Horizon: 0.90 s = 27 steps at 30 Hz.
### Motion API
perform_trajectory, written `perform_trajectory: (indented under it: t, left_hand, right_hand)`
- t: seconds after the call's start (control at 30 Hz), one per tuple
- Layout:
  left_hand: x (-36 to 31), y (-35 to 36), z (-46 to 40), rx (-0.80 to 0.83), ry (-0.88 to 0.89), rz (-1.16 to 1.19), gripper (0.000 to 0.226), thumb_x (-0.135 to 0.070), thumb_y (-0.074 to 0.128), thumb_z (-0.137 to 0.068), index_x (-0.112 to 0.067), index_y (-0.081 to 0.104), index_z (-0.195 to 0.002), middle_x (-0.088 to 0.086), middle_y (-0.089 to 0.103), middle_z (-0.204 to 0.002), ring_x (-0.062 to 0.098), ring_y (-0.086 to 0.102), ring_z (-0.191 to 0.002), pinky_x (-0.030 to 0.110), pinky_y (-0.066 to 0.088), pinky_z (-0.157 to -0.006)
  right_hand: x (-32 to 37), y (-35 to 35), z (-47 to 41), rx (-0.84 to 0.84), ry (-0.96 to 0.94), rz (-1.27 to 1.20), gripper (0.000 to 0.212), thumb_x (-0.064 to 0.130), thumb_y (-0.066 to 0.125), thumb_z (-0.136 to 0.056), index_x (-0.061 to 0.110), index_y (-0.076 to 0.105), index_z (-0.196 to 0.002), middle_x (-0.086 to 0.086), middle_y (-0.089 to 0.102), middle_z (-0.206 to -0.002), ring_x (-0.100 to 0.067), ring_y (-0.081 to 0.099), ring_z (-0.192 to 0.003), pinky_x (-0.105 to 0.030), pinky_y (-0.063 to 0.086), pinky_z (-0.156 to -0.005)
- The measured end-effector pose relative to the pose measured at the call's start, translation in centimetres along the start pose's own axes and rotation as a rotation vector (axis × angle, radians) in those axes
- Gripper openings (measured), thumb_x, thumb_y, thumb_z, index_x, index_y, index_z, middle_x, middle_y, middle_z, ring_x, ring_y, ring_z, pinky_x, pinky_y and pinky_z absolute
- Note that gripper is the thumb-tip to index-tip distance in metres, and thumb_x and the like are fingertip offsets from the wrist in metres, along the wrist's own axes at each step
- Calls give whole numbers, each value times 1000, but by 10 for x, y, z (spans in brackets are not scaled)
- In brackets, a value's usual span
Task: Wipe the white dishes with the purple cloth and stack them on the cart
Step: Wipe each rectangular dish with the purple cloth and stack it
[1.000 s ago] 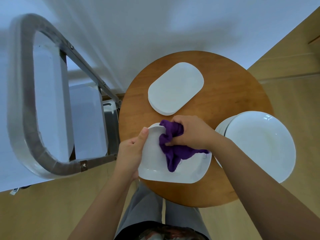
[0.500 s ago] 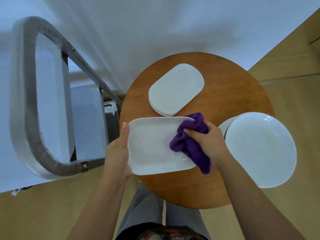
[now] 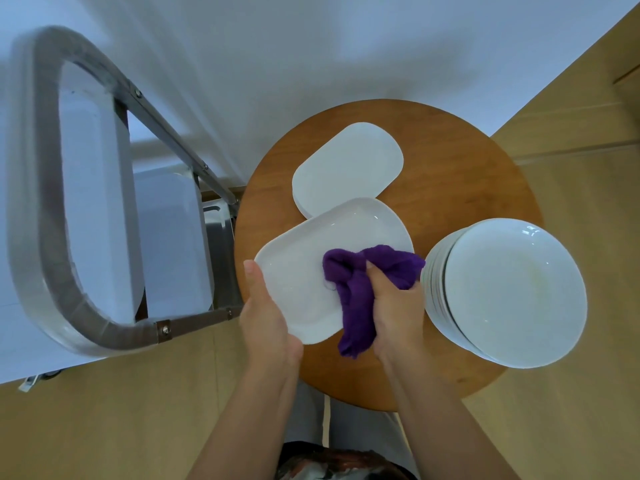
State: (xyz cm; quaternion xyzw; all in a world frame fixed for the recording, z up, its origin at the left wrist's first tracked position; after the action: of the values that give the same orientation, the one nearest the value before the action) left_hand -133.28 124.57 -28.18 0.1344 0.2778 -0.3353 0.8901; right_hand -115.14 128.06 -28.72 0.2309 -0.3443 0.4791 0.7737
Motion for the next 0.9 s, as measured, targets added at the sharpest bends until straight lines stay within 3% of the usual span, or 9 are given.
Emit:
perform_trajectory:
  t: [0.07,0.13,0.33,0.4,0.47,0.57,0.7,0.8,0.9]
  left_hand:
    - [7,5,1,4,-53,45,54,-70,42,-80,-29,58,-112,4,69,-107,27,66,-97,48,57,-82]
    - [2,8,-3,3,-22,42,55,-73,42,-76,-31,59,-106,4,69,-103,25,68,-92,43,59,-74]
    - [-31,8,-15,11,167,-66,36,-72,42,-80,-43,62,-90,-13,72,-88,14,70,-82,25,56,-57]
    - [-49,15,-15,43,259,-88,26,-64,43,-88,-50,64,-80,-21,71,-80,5,70,-79,19,53,-54]
    - [-59,22,-14,86,289,-127,30,-62,41,-89,-52,65,-73,-25,69,-72,-3,68,-73,15,50,-50]
    - [-55,28,-12,161,261,-148,37,-72,42,-72,-44,63,-82,-22,70,-74,4,69,-77,16,51,-52]
    - [-37,43,1,318,210,-143,33,-71,45,-64,-49,70,-71,-17,73,-81,2,70,-75,20,54,-54]
    - [-26,53,5,362,150,-147,42,-71,48,-64,-42,69,-87,-10,74,-90,11,72,-81,30,58,-62]
    - [-21,55,1,333,93,-84,56,-72,50,-58,-34,65,-96,1,74,-93,24,71,-88,41,59,-72]
  right_hand:
    - [-5,7,7,19,6,44,36,22,72,-81,30,51,-109,6,64,-97,-13,64,-89,-24,55,-70]
    - [-11,12,12,70,64,86,32,22,70,-81,34,48,-100,9,62,-95,-11,62,-85,-13,50,-55]
    - [-16,12,29,362,182,453,39,22,73,-78,29,47,-107,9,61,-97,-13,62,-85,-19,51,-59]
    - [-2,1,30,286,67,539,48,20,73,-78,31,42,-113,19,57,-95,-8,61,-85,-19,53,-64]
    - [36,-17,27,87,-222,489,47,15,72,-80,36,45,-111,23,58,-92,1,59,-87,-17,51,-71]
    - [87,-29,20,-117,-571,569,34,14,68,-82,22,55,-111,2,59,-99,-6,54,-91,-28,49,-75]
    - [100,-4,-7,-171,-573,846,55,30,57,-90,15,37,-138,-11,46,-119,-20,41,-107,-24,34,-86]
    - [84,30,-11,-30,-487,1010,49,33,36,-99,18,26,-145,-11,40,-122,-24,45,-110,-29,39,-85]
    - [74,59,10,42,-622,1134,47,32,34,-100,20,28,-145,-8,44,-119,-18,49,-103,-24,43,-80]
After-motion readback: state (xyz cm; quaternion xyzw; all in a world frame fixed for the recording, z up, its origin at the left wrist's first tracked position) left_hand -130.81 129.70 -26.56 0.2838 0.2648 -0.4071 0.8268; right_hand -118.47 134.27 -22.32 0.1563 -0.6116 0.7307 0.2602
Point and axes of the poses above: each hand's wrist, its own z-axis away from the middle knuckle, its own y-axis out of the palm, x = y × z, the point moved 8 cm from there along -z, towards the middle knuckle
